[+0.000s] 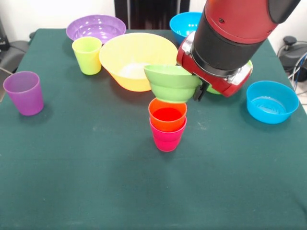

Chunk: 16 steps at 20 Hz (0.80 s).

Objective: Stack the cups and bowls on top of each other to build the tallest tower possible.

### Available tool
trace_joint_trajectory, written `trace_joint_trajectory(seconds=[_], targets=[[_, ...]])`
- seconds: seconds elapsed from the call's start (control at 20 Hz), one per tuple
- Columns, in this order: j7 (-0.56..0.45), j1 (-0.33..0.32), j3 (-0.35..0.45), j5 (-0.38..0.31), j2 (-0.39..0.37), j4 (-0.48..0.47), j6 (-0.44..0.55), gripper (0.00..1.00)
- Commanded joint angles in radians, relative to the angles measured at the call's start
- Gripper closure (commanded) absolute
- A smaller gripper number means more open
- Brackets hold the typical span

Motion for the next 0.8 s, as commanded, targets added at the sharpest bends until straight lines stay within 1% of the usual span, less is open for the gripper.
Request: trace_joint_trajectory(seconds=[0.05,0.2,0.4,0.8], targets=[[0.117,0.014,0.044,-0.003,-0.012,0.131,-0.085,1.00],[0.116,0.015,0.044,-0.003,-0.014,0.144,-0.098,1.00],[0.118,0.014,0.048,-0.001,-0.001,0.137,-0.110,1.00],[0.117,0.005,0.052,0.000,0.047,0.072,-0.109,1.00]])
